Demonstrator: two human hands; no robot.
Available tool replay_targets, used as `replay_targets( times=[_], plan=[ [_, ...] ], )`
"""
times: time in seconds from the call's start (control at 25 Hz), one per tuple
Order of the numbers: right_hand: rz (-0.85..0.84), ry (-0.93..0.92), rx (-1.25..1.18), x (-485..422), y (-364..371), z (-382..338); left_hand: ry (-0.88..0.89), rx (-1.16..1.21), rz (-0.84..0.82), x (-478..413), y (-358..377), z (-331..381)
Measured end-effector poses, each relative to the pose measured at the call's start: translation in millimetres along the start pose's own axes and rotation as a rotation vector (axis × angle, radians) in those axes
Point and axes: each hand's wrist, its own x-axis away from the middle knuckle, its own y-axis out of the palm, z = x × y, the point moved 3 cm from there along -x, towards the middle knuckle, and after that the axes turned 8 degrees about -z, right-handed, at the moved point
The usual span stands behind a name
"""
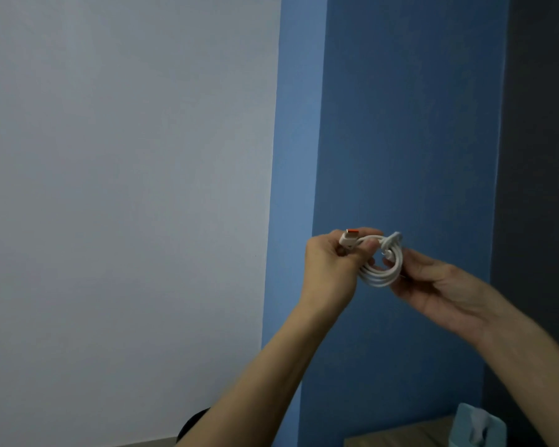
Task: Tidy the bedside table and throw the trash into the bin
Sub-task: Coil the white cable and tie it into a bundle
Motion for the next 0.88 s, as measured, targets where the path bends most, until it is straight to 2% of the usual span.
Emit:
replay_targets(
  times=[0.32,0.44,0.64,0.72,0.88],
  plan=[
    [0.009,0.013,-0.061,2,-2,-7,-0.047,0.119,-0.087,-1,1,3],
    [0.04,-0.027,0.08,5,2,-11,-0.066,0.108,-0.083,1,0,5],
    [0.33,-0.213,0.357,9,-9,-27,-0.069,0.066,-0.053,2,-8,2],
    [0.319,-0.242,0.36,9,-7,-28,-0.047,0.021,-0.025,3,-8,2],
    [0.172,-0.149,0.156,10,6,-23,-0.012,-0.038,0.024,2,-4,5]
  ],
)
